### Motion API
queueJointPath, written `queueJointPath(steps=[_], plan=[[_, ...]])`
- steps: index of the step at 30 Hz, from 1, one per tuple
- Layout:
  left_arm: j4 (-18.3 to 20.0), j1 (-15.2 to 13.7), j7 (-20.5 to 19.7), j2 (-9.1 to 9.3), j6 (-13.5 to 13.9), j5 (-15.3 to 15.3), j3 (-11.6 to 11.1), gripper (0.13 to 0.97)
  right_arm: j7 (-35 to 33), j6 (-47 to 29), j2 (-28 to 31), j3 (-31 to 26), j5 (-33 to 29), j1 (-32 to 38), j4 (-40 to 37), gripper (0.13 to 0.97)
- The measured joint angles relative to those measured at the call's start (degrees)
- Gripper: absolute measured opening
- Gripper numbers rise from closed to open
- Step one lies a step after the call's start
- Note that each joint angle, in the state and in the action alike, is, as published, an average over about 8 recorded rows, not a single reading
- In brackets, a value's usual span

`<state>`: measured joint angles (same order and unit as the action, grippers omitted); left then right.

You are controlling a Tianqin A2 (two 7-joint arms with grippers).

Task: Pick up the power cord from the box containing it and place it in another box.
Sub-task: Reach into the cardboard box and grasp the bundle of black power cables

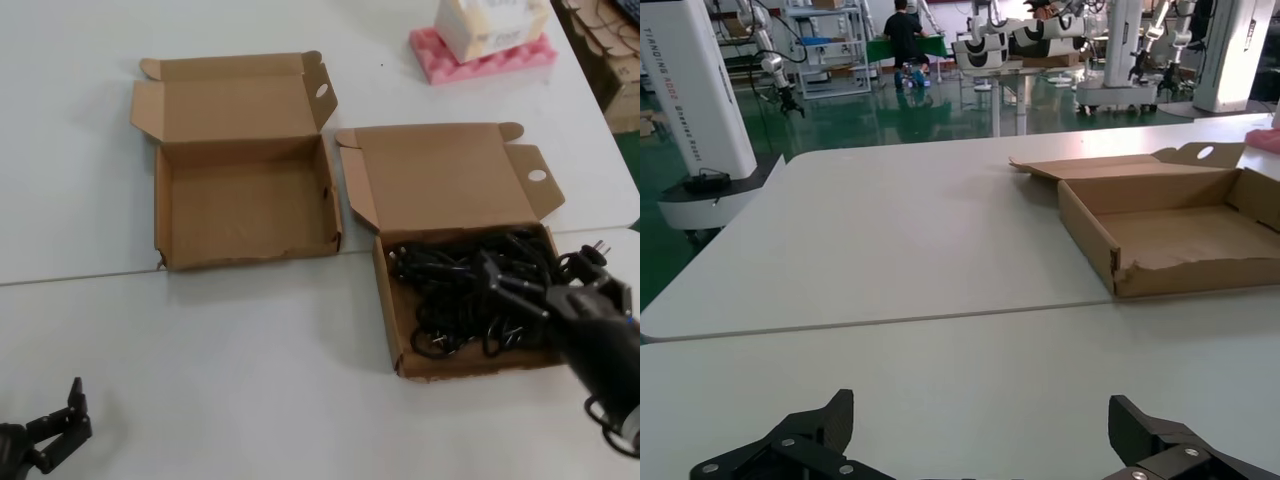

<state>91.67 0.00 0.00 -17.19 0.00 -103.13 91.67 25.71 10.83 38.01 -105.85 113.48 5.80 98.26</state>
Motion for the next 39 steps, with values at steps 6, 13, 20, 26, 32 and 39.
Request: queueJointPath(steps=[6, 13, 20, 26, 32, 39], plan=[[0.0, 0.0, 0.0, 0.00, 0.0, 0.0, 0.0, 0.893, 0.0, 3.8, 9.3, -9.7, 3.7, 7.6, -2.4, 0.966], [0.0, 0.0, 0.0, 0.00, 0.0, 0.0, 0.0, 0.798, 0.0, 2.4, 13.5, -25.6, 1.8, 19.9, -7.4, 0.966], [0.0, 0.0, 0.0, 0.00, 0.0, 0.0, 0.0, 0.671, 0.0, 1.3, 11.3, -42.4, -0.3, 33.1, -14.6, 0.964], [0.0, 0.0, 0.0, 0.00, 0.0, 0.0, 0.0, 0.544, 0.0, -0.5, 7.1, -49.7, -2.9, 40.9, -23.2, 0.942], [0.0, 0.0, 0.0, 0.00, 0.0, 0.0, 0.0, 0.401, 0.1, -3.7, 3.8, -51.3, -6.4, 45.1, -29.6, 0.908], [0.0, 0.0, 0.0, 0.00, 0.0, 0.0, 0.0, 0.337, 0.2, -6.8, 2.3, -49.9, -12.8, 46.6, -32.9, 0.803]])
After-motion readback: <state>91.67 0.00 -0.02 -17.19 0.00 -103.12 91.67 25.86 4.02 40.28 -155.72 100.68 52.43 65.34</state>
